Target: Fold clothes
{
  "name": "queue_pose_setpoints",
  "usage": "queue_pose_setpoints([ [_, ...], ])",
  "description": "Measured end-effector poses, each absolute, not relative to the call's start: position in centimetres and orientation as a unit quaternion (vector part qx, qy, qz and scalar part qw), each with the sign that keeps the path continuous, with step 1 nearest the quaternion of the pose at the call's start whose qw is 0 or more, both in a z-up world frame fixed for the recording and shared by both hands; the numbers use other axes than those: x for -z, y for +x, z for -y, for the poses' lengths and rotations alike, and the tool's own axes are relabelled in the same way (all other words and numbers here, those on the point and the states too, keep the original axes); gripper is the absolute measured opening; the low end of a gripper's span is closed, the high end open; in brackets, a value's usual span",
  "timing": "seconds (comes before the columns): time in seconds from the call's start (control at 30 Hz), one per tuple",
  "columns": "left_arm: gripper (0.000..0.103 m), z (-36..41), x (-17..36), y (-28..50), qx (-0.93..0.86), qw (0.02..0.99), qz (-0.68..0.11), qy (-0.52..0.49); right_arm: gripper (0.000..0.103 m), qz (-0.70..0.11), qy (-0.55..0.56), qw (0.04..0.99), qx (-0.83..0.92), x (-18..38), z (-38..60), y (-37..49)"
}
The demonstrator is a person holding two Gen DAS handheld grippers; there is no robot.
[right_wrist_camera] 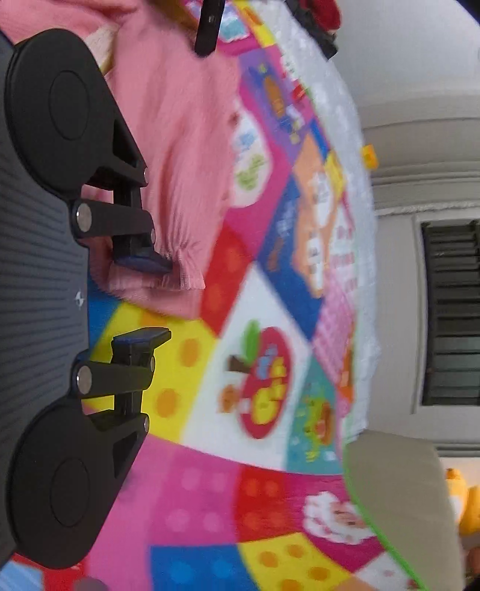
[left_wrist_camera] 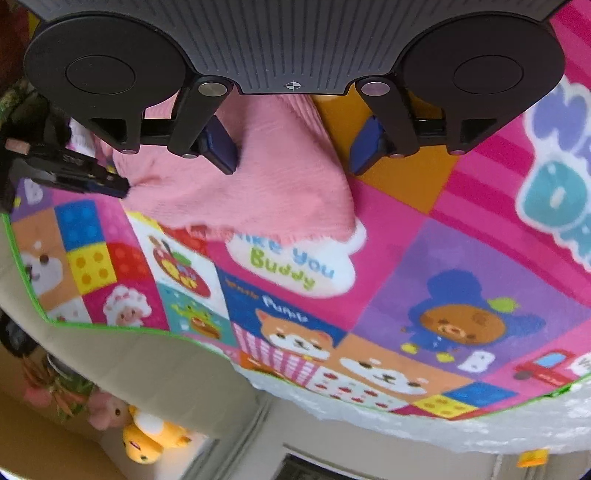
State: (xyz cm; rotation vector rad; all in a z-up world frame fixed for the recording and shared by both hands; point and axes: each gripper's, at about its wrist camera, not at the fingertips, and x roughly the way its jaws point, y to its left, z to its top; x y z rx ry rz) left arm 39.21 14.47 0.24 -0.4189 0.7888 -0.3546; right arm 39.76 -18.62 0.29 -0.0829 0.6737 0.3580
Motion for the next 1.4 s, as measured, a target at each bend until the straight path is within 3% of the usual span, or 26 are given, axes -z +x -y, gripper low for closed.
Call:
queue_pose_setpoints([
  [0.2, 0.082, -14.0, 0.5, 41.9, 0.179, 0.865, -0.393, -0.254, 0.056, -0.34, 0.046, 0.921, -0.185, -2.0, 18.9, 42.5],
  [0.3, 0.085, -13.6, 1.1, 42.9, 0.175, 0.866, -0.39, -0.258, 0.057, -0.379, 0.089, 0.908, -0.156, -0.2, 19.1, 45.0],
  [0.37, 0.083, -13.5, 1.4, 43.6, 0.183, 0.864, -0.386, -0.267, 0.058, -0.4, 0.109, 0.895, -0.163, 1.0, 18.9, 46.0],
  [0.43, 0.071, -13.3, 1.8, 44.0, 0.196, 0.863, -0.382, -0.268, 0.058, -0.407, 0.111, 0.889, -0.178, 1.8, 18.1, 46.4],
  [0.5, 0.061, -13.2, 2.2, 44.0, 0.209, 0.861, -0.379, -0.268, 0.05, -0.408, 0.1, 0.885, -0.203, 1.9, 17.2, 46.2],
  [0.53, 0.051, -13.2, 2.4, 44.0, 0.215, 0.86, -0.378, -0.268, 0.044, -0.408, 0.093, 0.882, -0.215, 2.0, 16.8, 46.0],
  [0.57, 0.044, -13.1, 2.6, 44.0, 0.222, 0.859, -0.376, -0.268, 0.025, -0.406, 0.086, 0.882, -0.224, 1.9, 16.5, 45.8],
  [0.6, 0.035, -13.1, 2.5, 43.8, 0.225, 0.859, -0.374, -0.268, 0.019, -0.402, 0.08, 0.883, -0.229, 1.5, 16.4, 45.4],
  [0.63, 0.029, -13.2, 2.3, 43.5, 0.227, 0.86, -0.371, -0.269, 0.019, -0.395, 0.076, 0.885, -0.234, 1.0, 16.4, 44.8],
  [0.83, 0.022, -12.4, -4.2, 36.9, 0.271, 0.891, -0.307, -0.198, 0.017, -0.309, 0.024, 0.909, -0.279, -4.7, 17.7, 36.8],
  [1.0, 0.022, -11.6, -7.0, 28.8, 0.291, 0.9, -0.293, -0.139, 0.017, -0.274, -0.037, 0.912, -0.302, -7.3, 18.4, 27.6],
  [1.17, 0.026, -11.8, -5.2, 22.5, 0.284, 0.891, -0.328, -0.134, 0.017, -0.286, -0.116, 0.898, -0.314, -5.3, 17.7, 19.9],
  [1.27, 0.034, -12.5, -3.7, 19.2, 0.28, 0.883, -0.349, -0.142, 0.018, -0.311, -0.158, 0.884, -0.311, -2.9, 17.0, 16.5],
  [1.33, 0.056, -13.4, -3.0, 17.5, 0.279, 0.876, -0.361, -0.153, 0.02, -0.323, -0.169, 0.88, -0.304, -1.9, 17.1, 15.0],
  [1.4, 0.063, -14.5, -2.7, 16.3, 0.279, 0.872, -0.367, -0.166, 0.023, -0.333, -0.164, 0.88, -0.297, -1.4, 17.8, 13.7],
])
